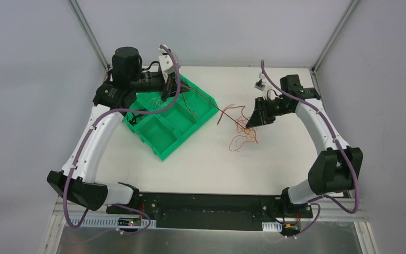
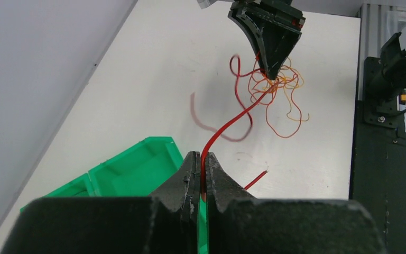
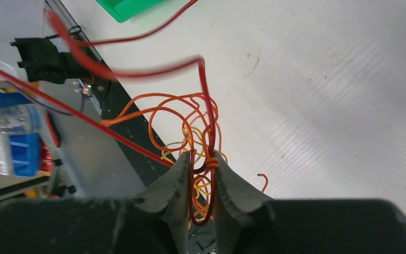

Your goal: Untangle the cables

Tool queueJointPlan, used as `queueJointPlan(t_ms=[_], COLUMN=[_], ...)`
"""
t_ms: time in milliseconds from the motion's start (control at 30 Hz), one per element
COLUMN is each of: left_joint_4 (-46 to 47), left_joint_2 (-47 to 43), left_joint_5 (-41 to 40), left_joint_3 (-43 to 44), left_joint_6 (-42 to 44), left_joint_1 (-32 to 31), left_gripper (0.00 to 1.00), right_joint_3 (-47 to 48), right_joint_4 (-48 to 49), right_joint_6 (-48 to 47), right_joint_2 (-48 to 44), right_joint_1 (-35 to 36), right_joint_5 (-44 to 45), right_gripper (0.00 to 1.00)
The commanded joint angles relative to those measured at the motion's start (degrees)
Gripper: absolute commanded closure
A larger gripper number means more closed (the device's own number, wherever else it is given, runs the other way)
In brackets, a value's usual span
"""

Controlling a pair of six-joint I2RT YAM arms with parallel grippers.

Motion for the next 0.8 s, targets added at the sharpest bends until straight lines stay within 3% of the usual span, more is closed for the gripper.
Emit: queueJointPlan(t_ms=[0, 200, 433, 600, 700, 767], left_joint_4=[4.5, 4.1, 4.1, 4.1, 4.1, 4.1], left_joint_2=[-3.9, -3.7, 0.7, 4.2, 6.2, 7.6], left_joint_5=[-0.8, -5.2, -8.4, -9.4, -10.7, -11.1], left_joint_3=[0.2, 0.9, 15.9, 26.8, 31.7, 35.0], left_joint_6=[1.8, 1.6, -6.6, -9.2, -11.6, -13.2], left_joint_1=[2.1, 2.1, 2.3, 2.3, 2.3, 2.3], left_gripper=[1.00, 1.00, 1.00, 1.00, 1.00, 1.00], right_joint_3=[4.8, 4.9, -0.2, -0.2, -1.0, -2.0], right_joint_4=[-9.9, -10.3, -7.8, -7.6, -6.6, -5.0], right_joint_6=[2.6, 5.1, 2.2, 2.7, 1.6, 1.0], right_joint_2=[3.8, 2.2, 6.2, 10.8, 12.4, 13.1], right_joint_1=[-4.3, -5.5, -14.3, -19.7, -21.0, -21.4], right_joint_5=[-4.3, -7.4, 0.8, 0.8, 2.7, 6.0], right_gripper=[0.79, 0.74, 0.73, 0.63, 0.73, 0.86])
